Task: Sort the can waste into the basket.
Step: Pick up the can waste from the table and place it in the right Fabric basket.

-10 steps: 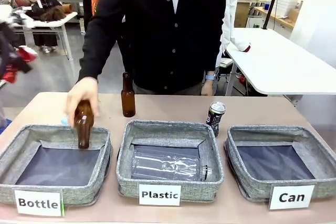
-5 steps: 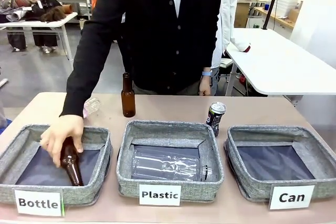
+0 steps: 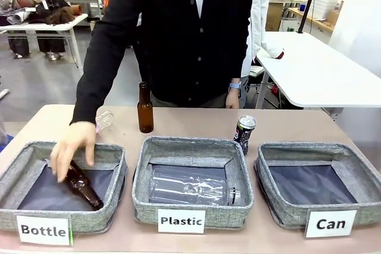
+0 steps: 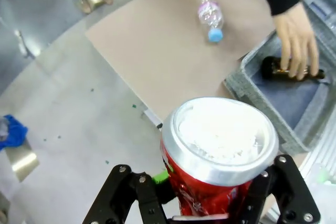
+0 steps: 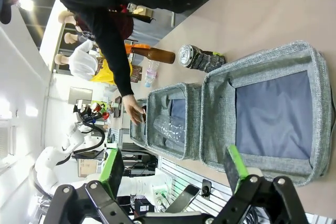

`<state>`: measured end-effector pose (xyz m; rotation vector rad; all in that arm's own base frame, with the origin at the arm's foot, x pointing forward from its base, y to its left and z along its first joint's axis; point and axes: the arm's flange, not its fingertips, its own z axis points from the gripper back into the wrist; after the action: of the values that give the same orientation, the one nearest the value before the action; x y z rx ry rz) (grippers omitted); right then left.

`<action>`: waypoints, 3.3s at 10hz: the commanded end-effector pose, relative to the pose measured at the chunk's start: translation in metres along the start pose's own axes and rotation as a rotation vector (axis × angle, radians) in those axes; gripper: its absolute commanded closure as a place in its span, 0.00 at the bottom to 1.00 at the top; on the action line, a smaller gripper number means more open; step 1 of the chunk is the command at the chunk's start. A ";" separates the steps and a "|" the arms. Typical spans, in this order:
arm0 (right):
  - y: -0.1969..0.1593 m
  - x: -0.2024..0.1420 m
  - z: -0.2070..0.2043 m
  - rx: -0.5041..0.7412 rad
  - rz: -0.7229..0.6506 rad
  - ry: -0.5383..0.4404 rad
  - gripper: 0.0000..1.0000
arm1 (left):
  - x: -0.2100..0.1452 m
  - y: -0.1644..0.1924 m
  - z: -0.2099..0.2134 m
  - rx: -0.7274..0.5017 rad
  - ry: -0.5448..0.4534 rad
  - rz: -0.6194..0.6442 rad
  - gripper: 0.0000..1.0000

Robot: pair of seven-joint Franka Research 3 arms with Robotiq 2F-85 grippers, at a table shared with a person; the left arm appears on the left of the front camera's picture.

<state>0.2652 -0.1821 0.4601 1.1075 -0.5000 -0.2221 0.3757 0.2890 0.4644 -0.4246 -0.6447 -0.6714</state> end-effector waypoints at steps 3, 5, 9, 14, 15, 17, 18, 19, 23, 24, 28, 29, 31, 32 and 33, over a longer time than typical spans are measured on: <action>0.001 0.003 0.001 0.024 0.027 -0.013 0.00 | 0.093 -0.036 -0.047 -0.129 0.023 -0.111 1.00; 0.001 0.003 0.001 0.024 0.027 -0.013 0.00 | 0.159 -0.100 -0.086 -0.160 0.147 -0.271 1.00; 0.052 -0.007 0.099 0.033 0.071 -0.028 0.00 | 0.284 -0.247 -0.184 -0.317 0.190 -0.570 1.00; 0.027 -0.027 0.143 0.041 0.060 -0.087 0.00 | 0.331 -0.476 -0.328 -0.342 0.120 -0.999 1.00; 0.050 -0.026 0.140 0.033 0.083 -0.050 0.00 | 0.337 -0.501 -0.344 -0.370 0.151 -1.002 1.00; 0.050 -0.026 0.140 0.033 0.083 -0.050 0.00 | 0.356 -0.502 -0.355 -0.332 0.304 -0.861 1.00; 0.050 -0.026 0.140 0.033 0.083 -0.050 0.00 | 0.327 -0.526 -0.351 -0.394 0.147 -1.006 1.00; 0.050 -0.026 0.140 0.033 0.083 -0.050 0.00 | 0.327 -0.526 -0.351 -0.394 0.147 -1.006 1.00; 0.046 -0.025 0.137 0.028 0.073 -0.047 0.00 | 0.344 -0.542 -0.373 -0.344 0.140 -0.919 1.00; 0.059 -0.026 0.132 0.059 0.077 0.008 0.00 | 0.370 -0.575 -0.391 -0.418 0.106 -0.978 1.00; 0.037 -0.040 0.149 0.037 0.037 -0.058 0.00 | 0.424 -0.683 -0.464 -0.561 0.198 -1.000 1.00; 0.036 -0.040 0.156 0.035 0.036 -0.080 0.00 | 0.422 -0.699 -0.478 -0.566 0.220 -1.014 1.00; 0.034 -0.040 0.161 0.041 0.036 -0.078 0.00 | 0.419 -0.718 -0.495 -0.550 0.247 -1.021 1.00; 0.033 -0.039 0.159 0.047 0.033 -0.077 0.00 | 0.421 -0.720 -0.501 -0.508 0.251 -1.018 1.00; 0.034 -0.040 0.157 0.049 0.034 -0.072 0.00 | 0.422 -0.720 -0.507 -0.504 0.264 -1.018 1.00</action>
<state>0.1513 -0.2754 0.5319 1.1342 -0.5974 -0.2398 0.3353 -0.6737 0.4798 -0.4801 -0.4093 -1.8683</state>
